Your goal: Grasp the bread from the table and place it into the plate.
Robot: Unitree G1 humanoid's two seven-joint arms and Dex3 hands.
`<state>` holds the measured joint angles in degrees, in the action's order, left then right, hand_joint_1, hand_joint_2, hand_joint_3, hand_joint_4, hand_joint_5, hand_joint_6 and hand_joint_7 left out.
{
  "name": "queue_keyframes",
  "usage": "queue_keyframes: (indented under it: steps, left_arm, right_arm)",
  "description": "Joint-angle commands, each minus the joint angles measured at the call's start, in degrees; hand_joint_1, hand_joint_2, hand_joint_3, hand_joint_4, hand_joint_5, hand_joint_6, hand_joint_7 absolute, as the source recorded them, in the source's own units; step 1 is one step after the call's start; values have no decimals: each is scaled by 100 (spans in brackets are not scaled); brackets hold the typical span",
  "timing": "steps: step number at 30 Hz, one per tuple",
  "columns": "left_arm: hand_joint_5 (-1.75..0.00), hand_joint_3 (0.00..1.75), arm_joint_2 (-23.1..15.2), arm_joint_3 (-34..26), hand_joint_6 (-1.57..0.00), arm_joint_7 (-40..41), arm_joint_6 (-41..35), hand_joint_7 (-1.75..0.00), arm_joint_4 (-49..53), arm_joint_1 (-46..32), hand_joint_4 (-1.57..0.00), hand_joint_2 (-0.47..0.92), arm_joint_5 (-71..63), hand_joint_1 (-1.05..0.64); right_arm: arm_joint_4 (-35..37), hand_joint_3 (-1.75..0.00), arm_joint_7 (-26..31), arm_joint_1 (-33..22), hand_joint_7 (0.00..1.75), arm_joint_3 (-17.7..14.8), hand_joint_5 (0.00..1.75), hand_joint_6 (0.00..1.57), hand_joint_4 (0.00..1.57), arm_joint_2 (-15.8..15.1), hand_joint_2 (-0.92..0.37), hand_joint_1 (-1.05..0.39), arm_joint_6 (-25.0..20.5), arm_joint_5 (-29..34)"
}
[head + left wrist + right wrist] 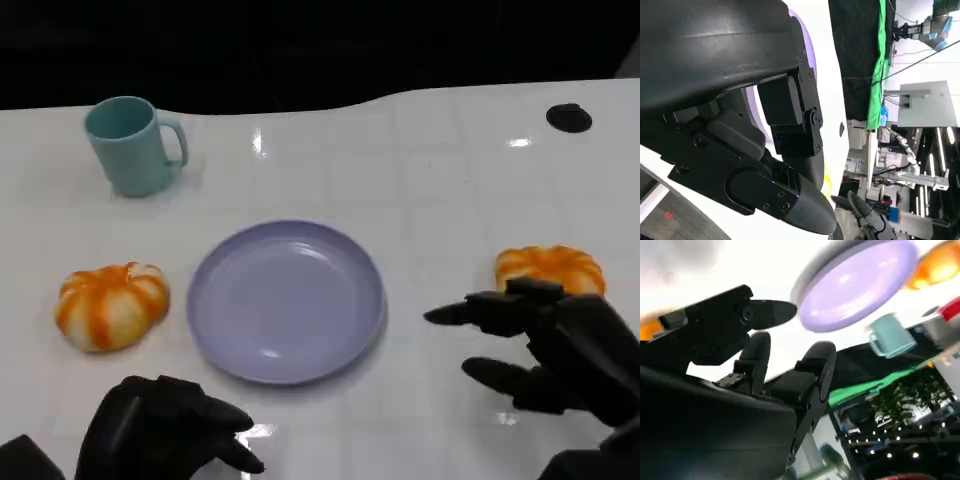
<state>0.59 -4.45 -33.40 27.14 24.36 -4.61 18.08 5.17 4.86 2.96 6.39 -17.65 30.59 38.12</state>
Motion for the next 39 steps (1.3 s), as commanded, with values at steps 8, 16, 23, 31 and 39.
queue_keyframes:
  steps: [8, 16, 23, 31, 39]
  left_arm:
    - [-34, 0, -73, -53, -157, 43, 83, -11, 162, 103, -157, 79, -49, -105]
    - [-34, 0, -83, -54, -157, 79, 98, -12, 176, 105, -157, 79, -98, -105]
    - [-34, 0, -74, -79, -157, 38, 173, -12, 293, 159, -157, 79, -88, -105]
    - [-35, 0, -65, -80, -157, 58, 172, -13, 309, 172, -157, 80, -85, -105]
    - [-35, 0, -50, -68, -157, 65, 162, -13, 234, 117, -157, 80, -79, -105]
  right_arm:
    - [-777, -4, 27, 384, 3, 172, 53, 59, 25, -610, -80, -41, -1412, 1660]
    - [-887, 0, -481, 589, 0, 427, 54, 49, 14, -676, -80, -44, -2411, 2167]
    - [-327, 0, -420, 942, 0, 684, 50, 43, 15, -695, -76, -43, -2831, 2322]
    - [625, -1, -362, 1482, 0, 1069, 39, 38, 17, -678, -80, -46, -3105, 2306]
    - [1531, -1, -330, 1869, 0, 1371, 32, 35, 17, -596, -83, -48, -3203, 2059]
